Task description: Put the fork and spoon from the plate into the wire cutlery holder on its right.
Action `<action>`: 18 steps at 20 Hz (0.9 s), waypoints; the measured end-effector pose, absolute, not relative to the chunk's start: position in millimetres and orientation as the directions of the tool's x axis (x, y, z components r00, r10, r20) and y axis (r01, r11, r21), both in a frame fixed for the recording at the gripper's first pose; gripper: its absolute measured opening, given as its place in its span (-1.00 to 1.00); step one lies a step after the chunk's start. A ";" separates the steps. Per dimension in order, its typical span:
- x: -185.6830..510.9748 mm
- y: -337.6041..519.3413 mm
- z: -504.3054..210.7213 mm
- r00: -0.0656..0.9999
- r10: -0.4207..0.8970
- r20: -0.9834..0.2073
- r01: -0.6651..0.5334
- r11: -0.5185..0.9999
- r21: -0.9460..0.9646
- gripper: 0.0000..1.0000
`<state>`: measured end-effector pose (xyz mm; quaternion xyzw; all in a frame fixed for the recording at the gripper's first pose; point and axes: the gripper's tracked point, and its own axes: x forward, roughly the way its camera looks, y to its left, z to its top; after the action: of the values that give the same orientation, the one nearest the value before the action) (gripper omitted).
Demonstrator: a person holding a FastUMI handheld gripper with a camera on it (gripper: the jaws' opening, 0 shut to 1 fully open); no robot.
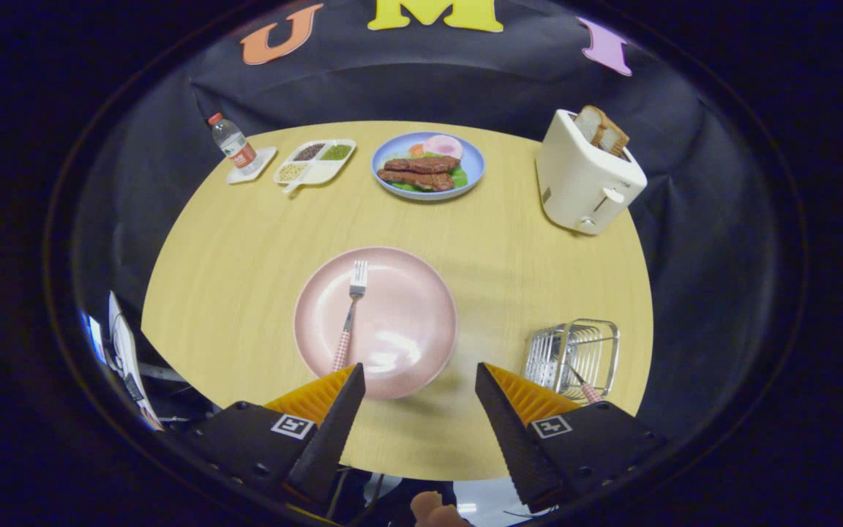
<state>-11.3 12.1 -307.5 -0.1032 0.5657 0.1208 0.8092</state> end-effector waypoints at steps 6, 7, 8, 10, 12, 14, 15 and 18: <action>-29.3 56.1 -348.5 0.323 0.112 -0.940 -0.253 0.967 0.028 0.83; -30.2 59.4 -355.0 0.324 0.107 -0.940 -0.245 0.969 0.026 0.83; -29.0 61.3 -361.0 0.329 0.101 -0.939 -0.234 0.972 0.023 0.84; -24.7 68.5 -370.7 0.354 0.100 -0.930 -0.209 0.978 0.025 0.83; -16.5 77.2 -377.0 0.410 0.112 -0.905 -0.194 0.981 0.034 0.82; -12.8 82.7 -382.2 0.469 0.102 -0.877 -0.197 0.980 0.009 0.80; -11.1 87.8 -386.9 0.498 0.105 -0.861 -0.209 0.978 -0.001 0.80; -16.9 98.6 -398.4 0.507 0.085 -0.858 -0.226 0.973 -0.037 0.60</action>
<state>-16.9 98.6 -398.4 -0.0720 0.4885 0.0899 0.8649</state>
